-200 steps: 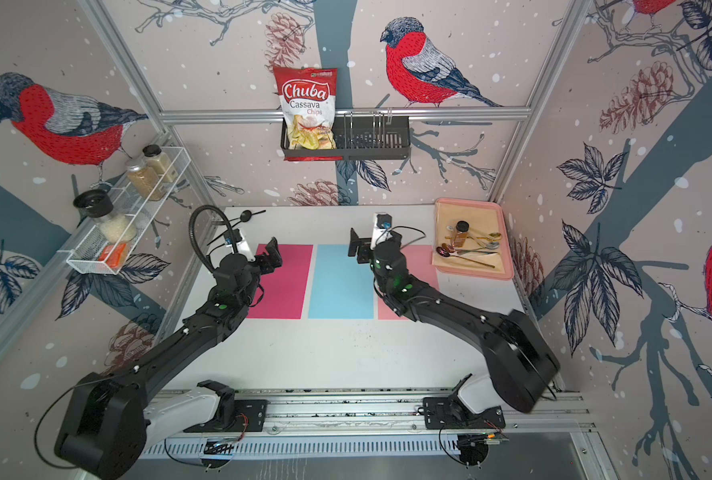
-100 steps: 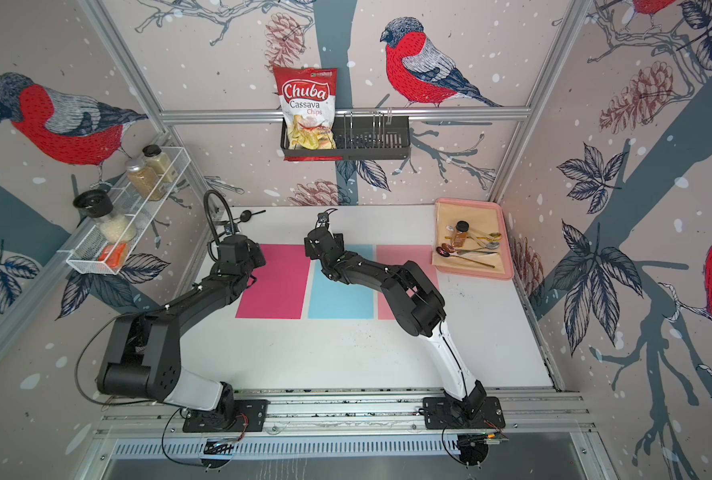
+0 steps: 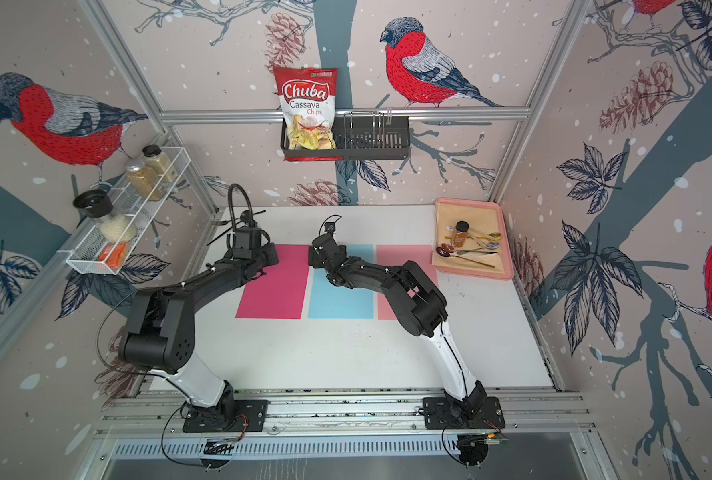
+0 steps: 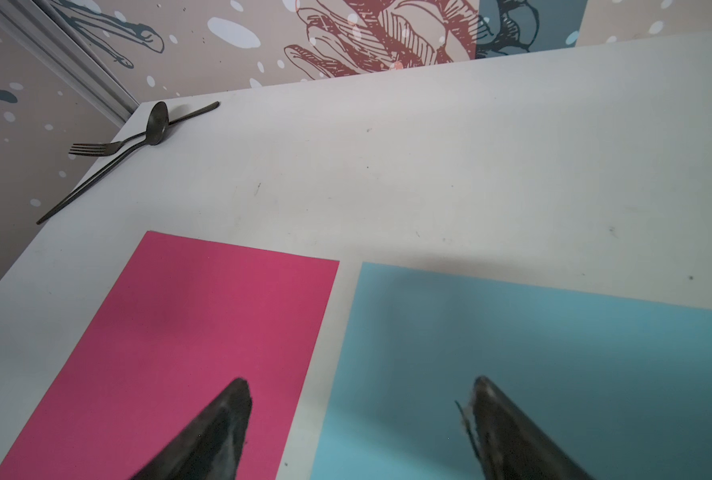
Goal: Fold the rectangular paper in half along the long edge
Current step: Pick up the paper from the center of the board.
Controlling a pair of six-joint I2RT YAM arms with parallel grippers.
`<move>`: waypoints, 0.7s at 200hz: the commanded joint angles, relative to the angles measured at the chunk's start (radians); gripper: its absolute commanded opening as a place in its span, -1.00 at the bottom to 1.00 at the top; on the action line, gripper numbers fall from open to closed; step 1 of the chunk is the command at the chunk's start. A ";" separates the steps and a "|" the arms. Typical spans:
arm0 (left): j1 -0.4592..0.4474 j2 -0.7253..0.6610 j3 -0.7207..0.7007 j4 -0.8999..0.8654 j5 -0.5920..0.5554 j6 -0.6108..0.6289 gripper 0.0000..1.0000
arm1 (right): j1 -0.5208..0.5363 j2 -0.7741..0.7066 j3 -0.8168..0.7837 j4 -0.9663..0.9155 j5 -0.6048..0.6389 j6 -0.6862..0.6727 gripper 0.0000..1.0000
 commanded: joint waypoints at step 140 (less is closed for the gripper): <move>0.150 -0.156 0.025 -0.336 0.099 0.167 -1.00 | 0.084 -0.118 0.153 -0.450 -0.037 0.103 0.69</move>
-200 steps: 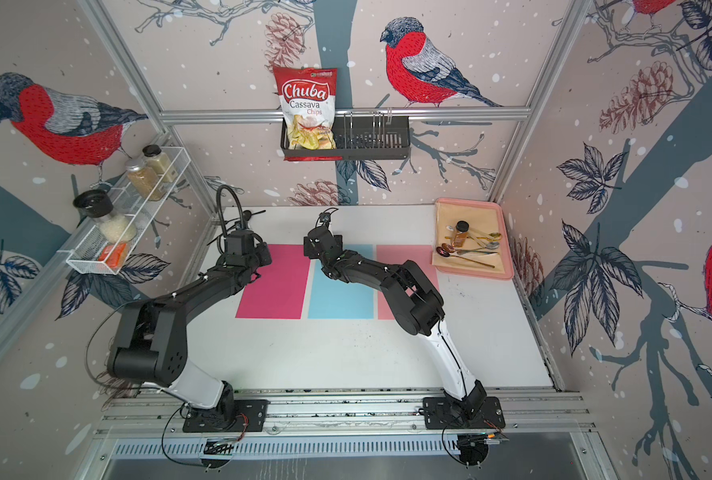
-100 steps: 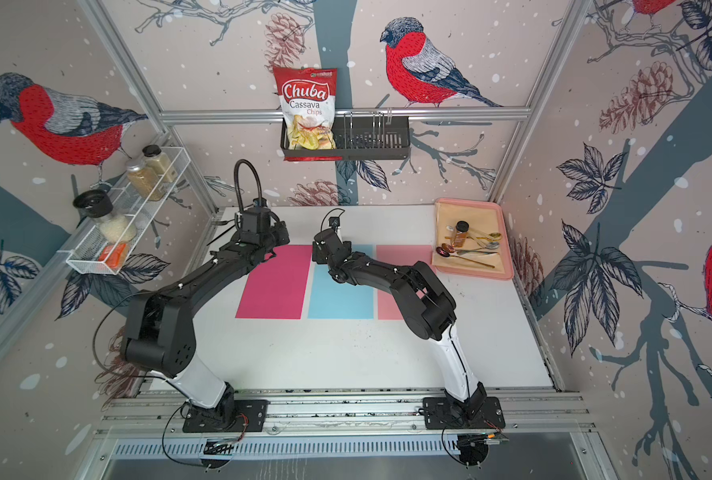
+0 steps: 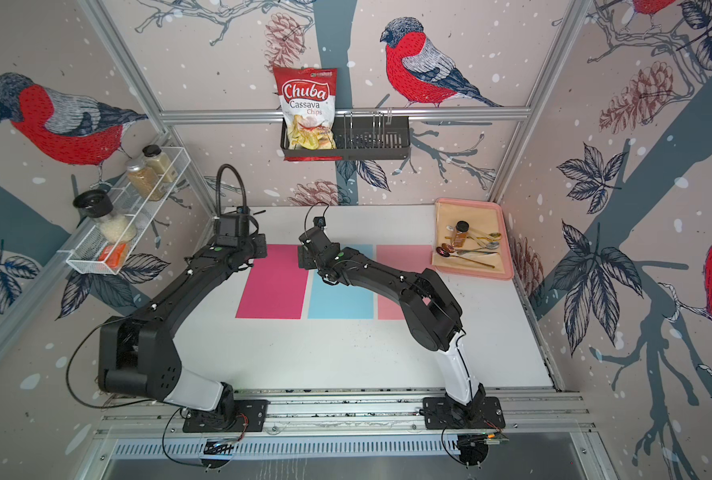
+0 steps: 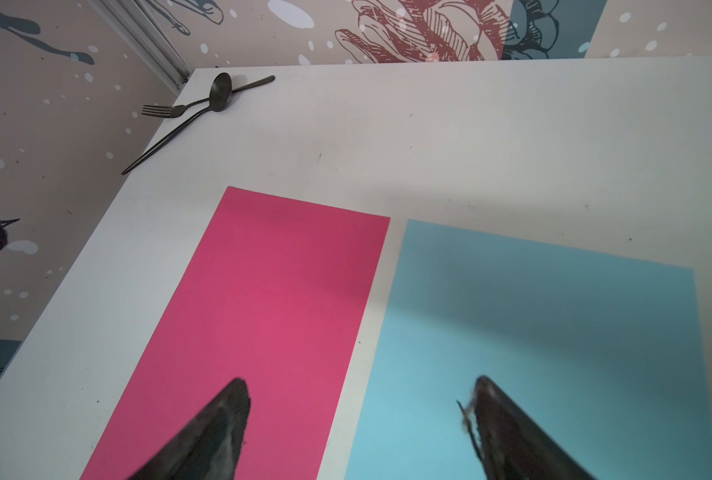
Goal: Fold the rectangular paper in half along the long edge
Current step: Pick up the paper from the center of the board.
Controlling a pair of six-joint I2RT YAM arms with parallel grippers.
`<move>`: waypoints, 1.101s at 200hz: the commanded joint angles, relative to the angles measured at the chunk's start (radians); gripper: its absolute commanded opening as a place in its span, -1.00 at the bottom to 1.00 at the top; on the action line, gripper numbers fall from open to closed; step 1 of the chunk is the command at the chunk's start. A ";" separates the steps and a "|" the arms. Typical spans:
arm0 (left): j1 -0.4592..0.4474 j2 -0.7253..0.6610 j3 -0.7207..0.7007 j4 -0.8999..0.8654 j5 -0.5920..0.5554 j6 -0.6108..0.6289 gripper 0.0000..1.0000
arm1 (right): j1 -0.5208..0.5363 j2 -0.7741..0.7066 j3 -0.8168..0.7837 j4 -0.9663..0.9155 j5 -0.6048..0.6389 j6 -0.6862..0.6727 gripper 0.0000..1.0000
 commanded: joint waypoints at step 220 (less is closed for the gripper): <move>0.290 0.366 0.023 -0.059 0.286 -0.077 -1.00 | 0.032 0.152 0.047 0.022 -0.256 0.181 0.69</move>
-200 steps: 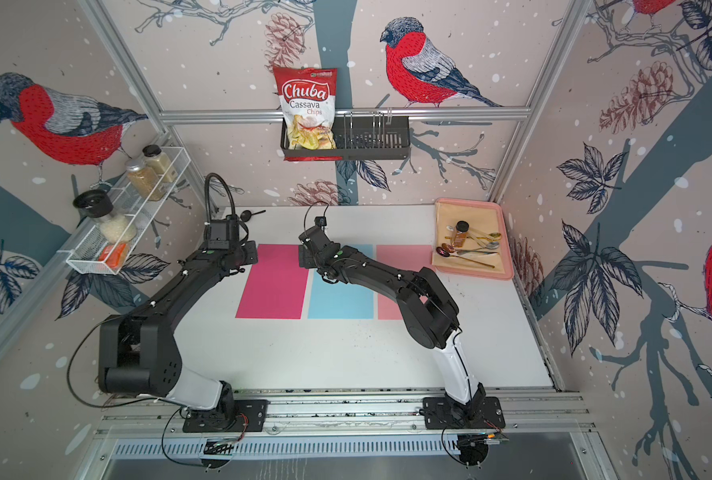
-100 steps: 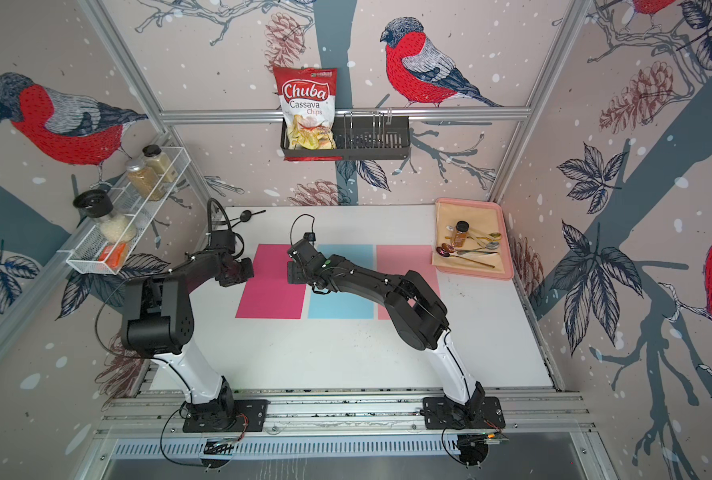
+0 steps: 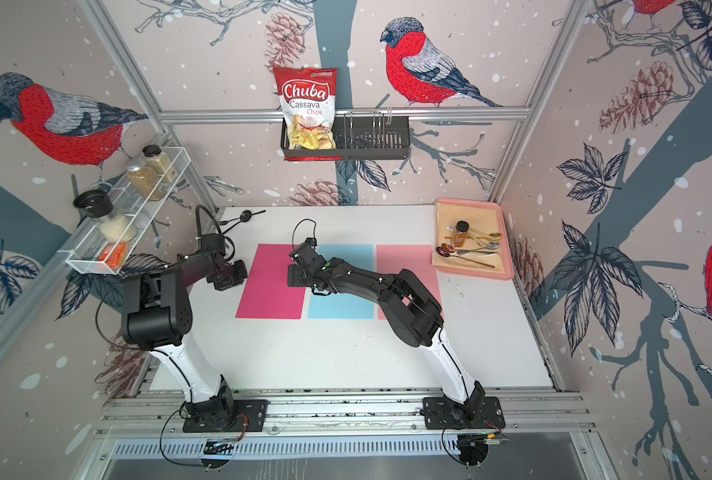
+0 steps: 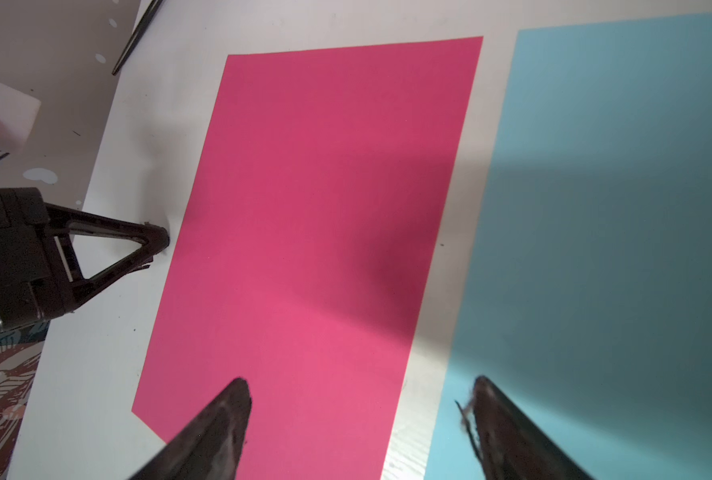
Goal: Fold the rectangular paper in half along the long edge
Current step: Pick up the paper from the center of the board.
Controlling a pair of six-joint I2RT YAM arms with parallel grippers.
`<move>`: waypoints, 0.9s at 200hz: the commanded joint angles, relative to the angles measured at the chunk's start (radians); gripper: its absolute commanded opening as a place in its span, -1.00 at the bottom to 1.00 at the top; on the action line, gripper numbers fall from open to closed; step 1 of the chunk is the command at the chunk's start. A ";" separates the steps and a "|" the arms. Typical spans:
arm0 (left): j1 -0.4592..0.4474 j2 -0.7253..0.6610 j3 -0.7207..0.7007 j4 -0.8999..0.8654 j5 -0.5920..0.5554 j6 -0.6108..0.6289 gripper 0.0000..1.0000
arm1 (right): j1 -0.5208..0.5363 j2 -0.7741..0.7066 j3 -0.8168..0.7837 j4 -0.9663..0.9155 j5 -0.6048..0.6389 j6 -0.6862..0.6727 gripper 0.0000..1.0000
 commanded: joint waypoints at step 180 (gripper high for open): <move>-0.007 0.010 -0.003 0.036 0.077 -0.010 -1.00 | -0.011 0.141 0.125 -0.015 -0.078 -0.009 0.68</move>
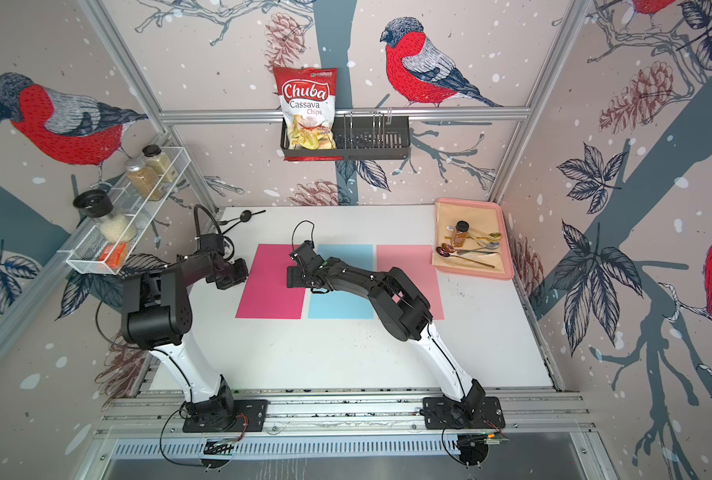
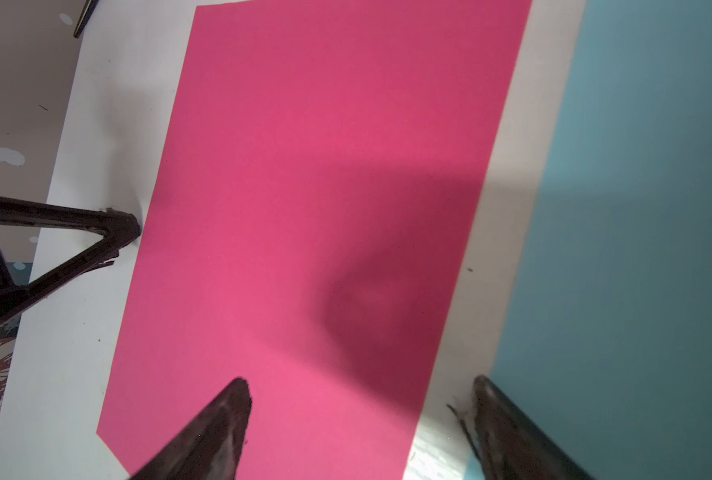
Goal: Fold the rectangular paper in half along the long edge
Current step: Pick up the paper from the center of the board.
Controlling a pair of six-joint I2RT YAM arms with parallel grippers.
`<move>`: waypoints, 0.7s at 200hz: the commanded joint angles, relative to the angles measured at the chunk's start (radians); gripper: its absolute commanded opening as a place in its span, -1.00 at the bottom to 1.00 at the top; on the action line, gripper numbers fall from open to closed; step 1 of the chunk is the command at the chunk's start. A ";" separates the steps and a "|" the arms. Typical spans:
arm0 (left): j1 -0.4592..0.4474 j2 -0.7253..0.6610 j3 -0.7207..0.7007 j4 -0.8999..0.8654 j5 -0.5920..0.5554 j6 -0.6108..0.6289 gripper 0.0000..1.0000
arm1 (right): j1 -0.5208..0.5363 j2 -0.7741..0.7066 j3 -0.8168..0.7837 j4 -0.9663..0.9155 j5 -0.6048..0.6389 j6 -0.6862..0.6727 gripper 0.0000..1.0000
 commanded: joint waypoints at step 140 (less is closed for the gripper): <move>-0.050 0.013 0.005 -0.005 -0.023 0.015 -1.00 | -0.008 0.054 0.025 -0.017 -0.027 0.020 0.69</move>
